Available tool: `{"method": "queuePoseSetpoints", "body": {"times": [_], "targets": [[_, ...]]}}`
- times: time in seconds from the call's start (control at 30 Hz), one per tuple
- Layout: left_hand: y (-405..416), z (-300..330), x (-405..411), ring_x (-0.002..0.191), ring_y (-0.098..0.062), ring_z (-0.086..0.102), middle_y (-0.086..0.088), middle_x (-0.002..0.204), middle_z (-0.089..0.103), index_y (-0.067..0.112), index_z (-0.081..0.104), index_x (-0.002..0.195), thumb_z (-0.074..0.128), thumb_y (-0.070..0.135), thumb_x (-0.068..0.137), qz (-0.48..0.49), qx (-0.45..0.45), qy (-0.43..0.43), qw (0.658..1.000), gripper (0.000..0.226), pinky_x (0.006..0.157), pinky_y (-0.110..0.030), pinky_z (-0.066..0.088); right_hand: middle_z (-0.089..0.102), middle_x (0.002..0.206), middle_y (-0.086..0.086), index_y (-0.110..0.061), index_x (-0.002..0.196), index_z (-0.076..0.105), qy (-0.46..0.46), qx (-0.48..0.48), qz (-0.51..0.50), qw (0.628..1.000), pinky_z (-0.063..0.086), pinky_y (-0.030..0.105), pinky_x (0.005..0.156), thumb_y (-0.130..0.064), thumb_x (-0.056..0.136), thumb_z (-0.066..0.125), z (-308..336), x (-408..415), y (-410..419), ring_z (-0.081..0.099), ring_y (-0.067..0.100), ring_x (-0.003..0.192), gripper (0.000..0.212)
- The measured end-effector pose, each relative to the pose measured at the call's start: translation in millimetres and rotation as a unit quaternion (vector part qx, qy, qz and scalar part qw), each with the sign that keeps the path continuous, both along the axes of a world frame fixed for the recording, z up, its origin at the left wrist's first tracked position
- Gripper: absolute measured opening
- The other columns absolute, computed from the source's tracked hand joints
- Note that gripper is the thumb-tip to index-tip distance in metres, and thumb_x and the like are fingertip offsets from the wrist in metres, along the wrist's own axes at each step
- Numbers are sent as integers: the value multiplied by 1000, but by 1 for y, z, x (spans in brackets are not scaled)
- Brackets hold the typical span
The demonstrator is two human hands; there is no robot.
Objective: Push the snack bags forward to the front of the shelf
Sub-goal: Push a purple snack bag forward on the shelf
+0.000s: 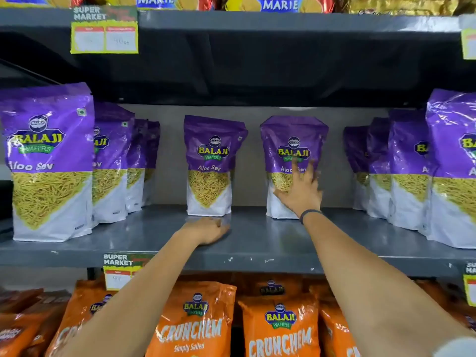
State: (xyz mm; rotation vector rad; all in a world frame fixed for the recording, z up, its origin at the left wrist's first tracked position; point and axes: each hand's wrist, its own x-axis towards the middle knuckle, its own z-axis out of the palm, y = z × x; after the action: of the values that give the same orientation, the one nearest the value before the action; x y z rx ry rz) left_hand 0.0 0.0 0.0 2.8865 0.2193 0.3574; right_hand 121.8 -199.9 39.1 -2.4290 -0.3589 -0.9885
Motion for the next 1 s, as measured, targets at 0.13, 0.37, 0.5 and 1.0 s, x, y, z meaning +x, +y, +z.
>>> {"method": "queuePoseSetpoints", "body": {"times": [0.13, 0.37, 0.5, 1.0], "targets": [[6, -4, 3, 143, -31, 32, -6, 159, 30, 27, 33, 147, 15, 59, 93, 21, 26, 36, 999, 65, 116, -43, 30, -19, 159, 16, -34, 153, -4, 68, 21, -17, 997, 38, 69, 98, -71, 69, 66, -6, 17, 7, 7, 53, 142, 116], [2, -1, 6, 143, -25, 32, -2, 157, 33, 24, 38, 145, 21, 53, 96, 40, 45, 72, 996, 59, 114, -44, 26, -21, 159, 17, -36, 151, -11, 33, -25, -59, 997, 47, 70, 85, -76, 63, 66, -6, 32, 17, 19, 55, 138, 124], [2, -1, 8, 145, -23, 29, -1, 158, 30, 23, 36, 146, 20, 52, 97, 39, 54, 73, 995, 59, 117, -46, 20, -9, 160, 20, -36, 153, 2, 18, -22, -68, 997, 52, 58, 88, -65, 67, 73, -8, 38, 19, 33, 48, 129, 116], [-1, 1, 4, 145, -25, 29, 0, 161, 26, 24, 32, 148, 20, 51, 97, 43, 63, 79, 994, 60, 116, -45, 23, 7, 157, 22, -33, 153, 7, 25, -68, -84, 994, 48, 55, 91, -62, 72, 68, -6, 38, 16, 30, 48, 133, 105]]}}
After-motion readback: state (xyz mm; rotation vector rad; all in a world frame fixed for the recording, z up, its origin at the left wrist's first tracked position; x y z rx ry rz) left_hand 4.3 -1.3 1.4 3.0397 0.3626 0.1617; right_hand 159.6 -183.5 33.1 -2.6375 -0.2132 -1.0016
